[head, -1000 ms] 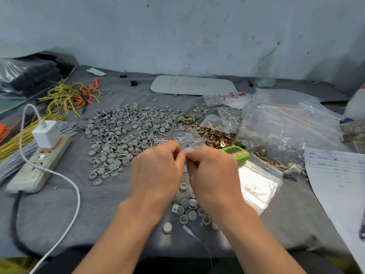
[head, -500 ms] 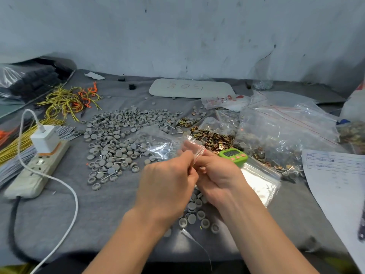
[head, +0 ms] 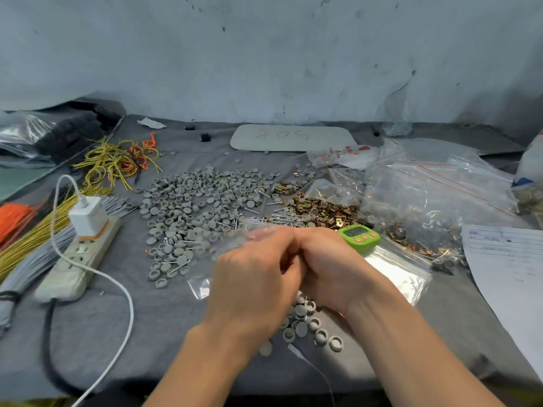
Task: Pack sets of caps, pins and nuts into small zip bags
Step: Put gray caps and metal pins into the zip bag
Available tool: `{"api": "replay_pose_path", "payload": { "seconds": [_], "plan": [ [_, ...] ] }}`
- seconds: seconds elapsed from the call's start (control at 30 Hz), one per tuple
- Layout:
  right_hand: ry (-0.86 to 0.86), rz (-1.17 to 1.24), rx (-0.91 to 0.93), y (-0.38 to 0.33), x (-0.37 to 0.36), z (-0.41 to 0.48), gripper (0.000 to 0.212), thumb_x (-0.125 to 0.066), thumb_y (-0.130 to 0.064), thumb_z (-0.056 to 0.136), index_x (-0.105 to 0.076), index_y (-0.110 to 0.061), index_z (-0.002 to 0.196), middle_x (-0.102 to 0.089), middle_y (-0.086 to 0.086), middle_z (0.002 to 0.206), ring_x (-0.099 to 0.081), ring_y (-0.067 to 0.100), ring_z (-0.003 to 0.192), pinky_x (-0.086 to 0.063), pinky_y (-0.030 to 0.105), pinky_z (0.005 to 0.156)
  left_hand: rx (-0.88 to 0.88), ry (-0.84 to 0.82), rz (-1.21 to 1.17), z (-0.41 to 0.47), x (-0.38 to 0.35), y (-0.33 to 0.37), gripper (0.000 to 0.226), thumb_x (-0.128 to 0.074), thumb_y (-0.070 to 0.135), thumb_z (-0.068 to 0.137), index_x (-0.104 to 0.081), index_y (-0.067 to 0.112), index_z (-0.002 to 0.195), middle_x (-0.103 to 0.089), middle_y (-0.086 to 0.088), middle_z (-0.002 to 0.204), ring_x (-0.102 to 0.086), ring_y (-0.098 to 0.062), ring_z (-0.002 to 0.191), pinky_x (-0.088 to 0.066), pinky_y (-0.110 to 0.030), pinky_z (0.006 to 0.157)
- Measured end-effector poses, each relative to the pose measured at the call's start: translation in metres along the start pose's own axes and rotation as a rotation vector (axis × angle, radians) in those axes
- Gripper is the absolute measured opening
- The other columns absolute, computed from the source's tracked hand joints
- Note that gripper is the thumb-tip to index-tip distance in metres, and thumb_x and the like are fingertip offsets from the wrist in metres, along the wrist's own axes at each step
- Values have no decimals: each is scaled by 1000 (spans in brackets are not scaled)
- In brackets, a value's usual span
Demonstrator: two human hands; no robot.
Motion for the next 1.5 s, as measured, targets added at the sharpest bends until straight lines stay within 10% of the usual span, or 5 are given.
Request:
{"api": "replay_pose_path", "payload": {
  "seconds": [0.17, 0.5, 0.83, 1.07, 1.5],
  "plan": [
    [162, 18, 62, 5, -2, 10, 27, -52, 11, 92, -73, 8, 76, -67, 17, 70, -68, 21, 64, -55, 27, 59, 76, -27, -65, 6, 12, -12, 22, -69, 28, 81, -62, 39, 99, -66, 21, 83, -62, 0, 77, -47, -13, 71],
    [-17, 154, 130, -5, -10, 14, 31, -45, -12, 108, -70, 3, 120, -77, 16, 114, -77, 19, 92, -61, 26, 69, -30, -352, 210, 8, 8, -23, 106, -64, 4, 63, -26, 33, 158, -28, 4, 167, -14, -19, 158, -5, -41, 129],
    [-262, -185, 56, -7, -16, -2, 37, -45, 30, 87, -64, 14, 114, -70, 21, 106, -74, 22, 87, -63, 31, 81, 26, -166, 227, 13, 12, -40, 59, -76, 5, 66, -58, 25, 119, -63, 8, 115, -56, -18, 124, -7, -40, 128],
    [554, -1222, 376, -35, 25, 11, 27, -70, -6, 93, -80, -30, 92, -78, -14, 89, -72, 1, 83, -59, 22, 79, 274, -241, 225, 10, 9, -72, 70, -83, 22, 69, -46, 32, 128, -57, 13, 118, -54, -14, 121, -9, -37, 126],
    [294, -1835, 279, -8, -8, 51, 10, -74, -16, 87, -75, -25, 89, -73, 2, 88, -70, 26, 82, -60, 37, 73, 418, -285, -5, 24, 2, -86, 62, -85, 30, 64, -49, 45, 111, -49, 24, 91, -47, -16, 99, -40, -35, 80]
  ]
}}
Point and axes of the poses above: each hand's wrist, its own z-axis towards the middle knuckle, its own x-axis out of the back of the hand, y = z × x, the point moved 2 cm from there along z, towards the middle knuckle
